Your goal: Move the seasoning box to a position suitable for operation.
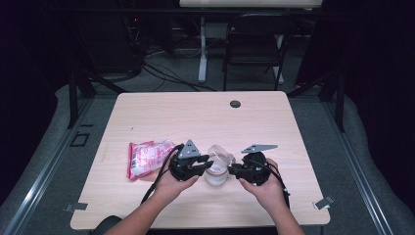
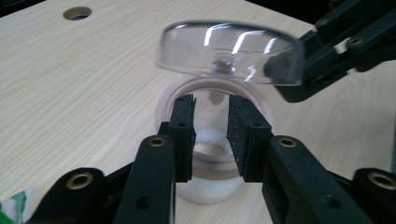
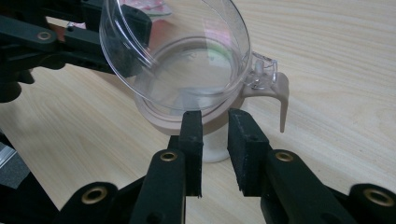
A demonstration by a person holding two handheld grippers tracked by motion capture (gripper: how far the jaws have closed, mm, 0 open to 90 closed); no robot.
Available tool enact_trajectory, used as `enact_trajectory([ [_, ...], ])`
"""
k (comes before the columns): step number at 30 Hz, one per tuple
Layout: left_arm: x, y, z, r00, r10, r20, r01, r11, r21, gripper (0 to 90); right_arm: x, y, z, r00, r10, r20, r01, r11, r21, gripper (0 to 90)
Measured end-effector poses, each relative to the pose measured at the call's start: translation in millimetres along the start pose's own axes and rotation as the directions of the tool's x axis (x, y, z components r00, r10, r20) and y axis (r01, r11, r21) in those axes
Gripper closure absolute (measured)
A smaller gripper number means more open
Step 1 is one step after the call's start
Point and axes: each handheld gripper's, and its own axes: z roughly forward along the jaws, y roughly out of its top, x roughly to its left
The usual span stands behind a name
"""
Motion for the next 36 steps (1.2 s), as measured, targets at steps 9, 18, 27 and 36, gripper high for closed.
enact_trajectory([
  [9, 3.2, -5.2, 7.1, 0.9994, 0.002, -0.035, -0.001, 0.9991, 0.043, 66.2, -1.5, 0.4, -1.4, 1.0000, 0.008, 0.003, -0.008, 1.000, 0.000, 75.5],
  [18, 3.7, -7.2, 8.0, 0.9994, 0.000, -0.035, 0.001, 0.9994, 0.034, 66.9, -4.7, 1.1, -4.7, 0.9998, 0.020, 0.005, -0.019, 1.000, -0.021, 74.3],
  [27, 3.0, -8.1, 8.4, 0.9993, 0.001, -0.039, 0.000, 0.9998, 0.019, 67.8, -12.5, 2.7, -9.0, 0.9992, 0.040, 0.009, -0.039, 0.998, -0.052, 73.4],
  [36, 3.2, -8.3, 8.1, 0.9992, 0.003, -0.041, -0.002, 0.9998, 0.020, 68.0, -21.2, 3.6, -13.9, 0.9963, 0.086, -0.001, -0.085, 0.993, -0.085, 72.7],
])
